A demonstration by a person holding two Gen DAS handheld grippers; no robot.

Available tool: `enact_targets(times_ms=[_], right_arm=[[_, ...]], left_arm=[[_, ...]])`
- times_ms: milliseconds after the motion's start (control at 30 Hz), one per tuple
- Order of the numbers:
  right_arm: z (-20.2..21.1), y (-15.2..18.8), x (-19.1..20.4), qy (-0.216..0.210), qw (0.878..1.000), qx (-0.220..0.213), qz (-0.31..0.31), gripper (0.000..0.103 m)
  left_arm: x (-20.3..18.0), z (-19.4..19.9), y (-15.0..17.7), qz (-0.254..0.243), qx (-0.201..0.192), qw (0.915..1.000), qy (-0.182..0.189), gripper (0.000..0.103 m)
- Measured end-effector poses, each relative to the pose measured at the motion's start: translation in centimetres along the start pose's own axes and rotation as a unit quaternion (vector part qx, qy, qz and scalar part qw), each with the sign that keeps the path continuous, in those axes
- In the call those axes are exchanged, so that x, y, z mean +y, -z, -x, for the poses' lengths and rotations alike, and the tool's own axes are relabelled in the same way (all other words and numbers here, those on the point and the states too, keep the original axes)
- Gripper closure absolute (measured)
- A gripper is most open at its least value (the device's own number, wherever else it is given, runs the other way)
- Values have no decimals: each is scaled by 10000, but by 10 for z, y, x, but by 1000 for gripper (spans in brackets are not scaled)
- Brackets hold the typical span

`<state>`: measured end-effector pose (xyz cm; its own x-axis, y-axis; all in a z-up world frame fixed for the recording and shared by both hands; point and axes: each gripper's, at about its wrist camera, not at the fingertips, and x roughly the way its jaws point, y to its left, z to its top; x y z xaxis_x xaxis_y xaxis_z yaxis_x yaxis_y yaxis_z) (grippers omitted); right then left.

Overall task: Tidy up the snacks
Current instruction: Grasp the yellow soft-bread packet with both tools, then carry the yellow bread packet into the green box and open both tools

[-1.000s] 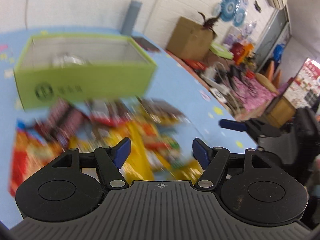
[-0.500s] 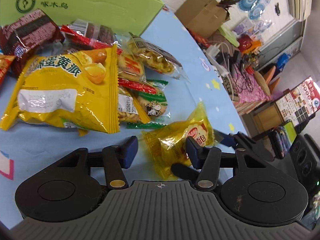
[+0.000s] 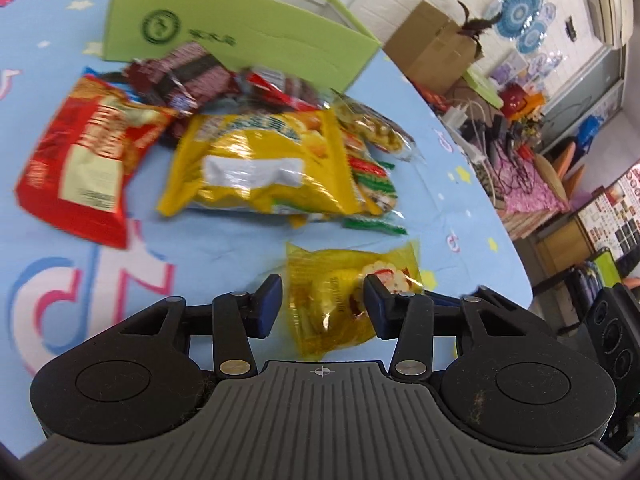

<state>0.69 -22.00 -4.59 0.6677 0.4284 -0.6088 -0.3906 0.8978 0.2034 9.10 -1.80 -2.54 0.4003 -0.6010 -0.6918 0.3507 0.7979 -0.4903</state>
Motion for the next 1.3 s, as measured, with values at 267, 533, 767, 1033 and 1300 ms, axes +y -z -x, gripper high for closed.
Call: enact_targets(times_ms=[267, 533, 767, 1033, 1300], right_arm=[[16, -3, -21, 255, 9962, -346, -753, 16], [3, -6, -19, 213, 9962, -284, -796, 53], [21, -31, -8, 224, 9970, -526, -530, 52], [7, -130, -29, 397, 9946, -947, 152, 52], [-83, -236, -71, 755, 9942, -356, 682, 52]], left_arm=[[11, 1, -2, 58, -37, 9998, 161, 65], [18, -1, 2, 261, 43, 9980, 571, 99], [-10, 33, -21, -96, -335, 9982, 483, 99], [-33, 37, -121, -579, -928, 9937, 244, 99], [-24, -26, -229, -993, -874, 9899, -501, 99]])
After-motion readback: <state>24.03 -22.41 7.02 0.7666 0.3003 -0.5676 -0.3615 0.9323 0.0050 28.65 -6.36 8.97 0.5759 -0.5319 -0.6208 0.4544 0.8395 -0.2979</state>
